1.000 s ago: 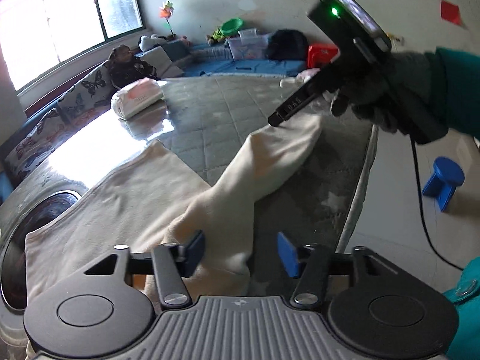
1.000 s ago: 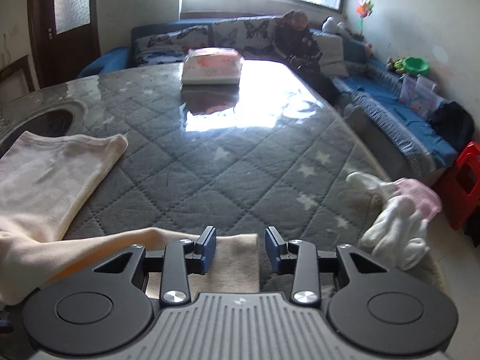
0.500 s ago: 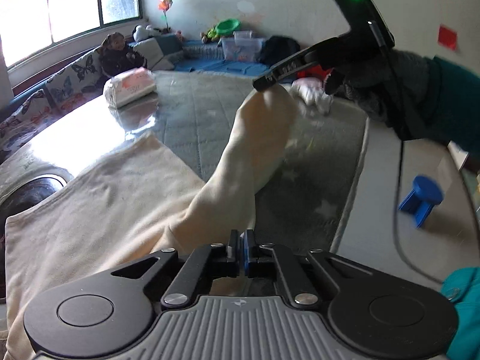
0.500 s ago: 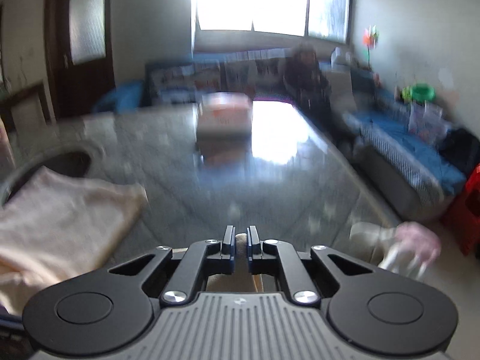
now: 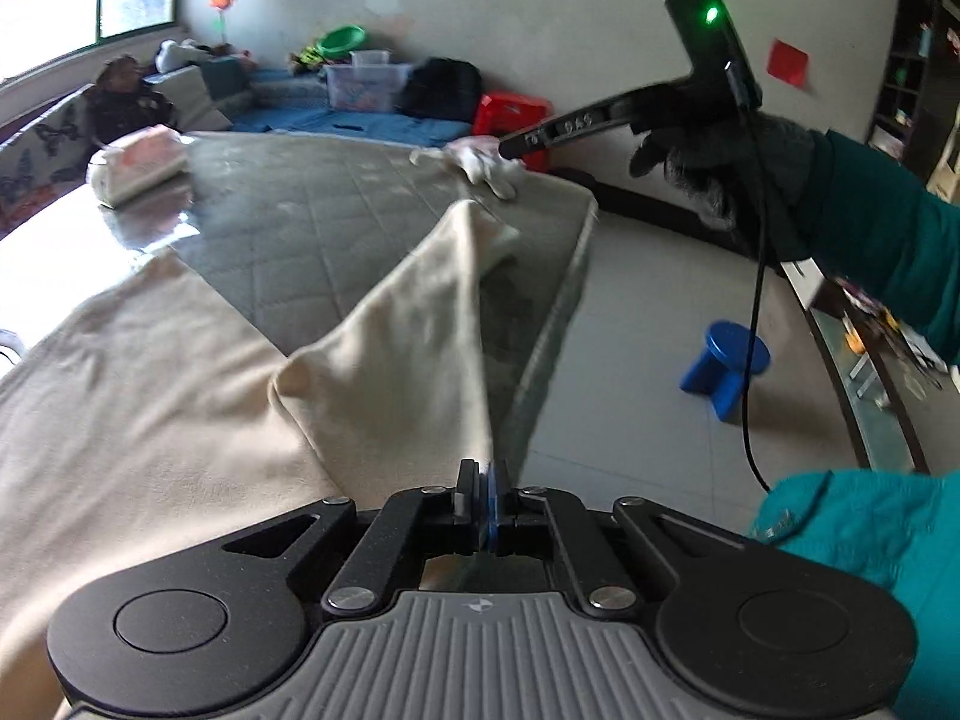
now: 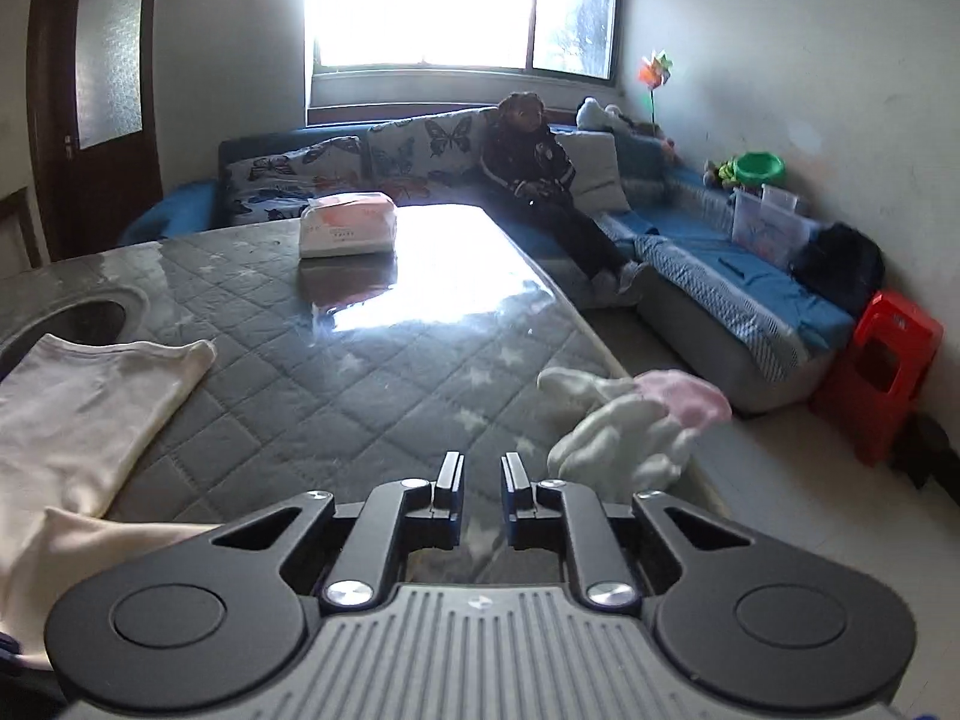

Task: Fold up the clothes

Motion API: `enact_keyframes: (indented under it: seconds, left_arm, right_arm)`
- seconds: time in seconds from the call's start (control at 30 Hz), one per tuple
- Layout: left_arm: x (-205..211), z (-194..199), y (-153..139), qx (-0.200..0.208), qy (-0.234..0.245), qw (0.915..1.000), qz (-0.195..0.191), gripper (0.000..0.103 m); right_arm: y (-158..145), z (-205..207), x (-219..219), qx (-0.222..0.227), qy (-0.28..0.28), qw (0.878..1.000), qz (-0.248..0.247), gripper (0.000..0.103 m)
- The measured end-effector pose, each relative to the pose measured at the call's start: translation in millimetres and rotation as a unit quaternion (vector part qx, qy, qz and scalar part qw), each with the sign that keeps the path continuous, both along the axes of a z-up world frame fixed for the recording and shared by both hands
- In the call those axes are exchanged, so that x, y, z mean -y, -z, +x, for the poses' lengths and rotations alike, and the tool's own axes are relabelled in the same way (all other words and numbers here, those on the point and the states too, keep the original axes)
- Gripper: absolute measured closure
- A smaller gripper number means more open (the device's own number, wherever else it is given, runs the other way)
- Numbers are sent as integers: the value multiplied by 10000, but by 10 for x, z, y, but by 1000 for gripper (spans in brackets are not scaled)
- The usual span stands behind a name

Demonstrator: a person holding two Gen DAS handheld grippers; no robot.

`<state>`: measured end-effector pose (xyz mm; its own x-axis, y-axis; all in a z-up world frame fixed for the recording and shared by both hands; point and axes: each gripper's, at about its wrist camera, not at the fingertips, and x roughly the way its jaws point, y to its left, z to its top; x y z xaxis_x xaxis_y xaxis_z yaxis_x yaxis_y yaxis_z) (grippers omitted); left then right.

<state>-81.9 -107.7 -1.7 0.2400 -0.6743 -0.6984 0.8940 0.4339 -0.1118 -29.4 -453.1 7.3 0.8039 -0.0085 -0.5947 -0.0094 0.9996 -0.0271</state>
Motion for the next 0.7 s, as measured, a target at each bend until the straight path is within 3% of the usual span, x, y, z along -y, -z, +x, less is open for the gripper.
enact_keyframes:
  seconds: [0.03,0.1,0.23,0.37,0.4,0.47,0.5,0.7]
  left_arm:
    - [-2,-4,8,-7,26,10000,7,100]
    - [-8,17,19,-35,28,10000,24,100]
    - [-25,29,22,-47,-51,10000,6,100]
    - [-54,15,12,-39,-95,9999,-56,100]
    - [-58,18,15,-52,-97,9999,-70,100]
    - [-56,23,25,-76,-90,9999,-57,100]
    - [-57,23,30,-82,-89,9999,-46,100]
    - [-97,26,8,-119,-154,9997,-142,100]
  right_arm:
    - [6,-28,-16,-39,-66,10000,55,77]
    - [48,-19,-100,-159,-247,9995,121,73]
    - [184,65,-235,-385,-460,9975,365,73]
    - [365,202,-285,-750,-296,9938,763,73]
    - [398,233,-284,-820,-238,9926,868,74]
    - [416,269,-301,-829,-190,9921,921,87]
    - [408,280,-317,-786,-181,9924,924,98]
    - [-51,26,-326,475,-470,9918,1094,100]
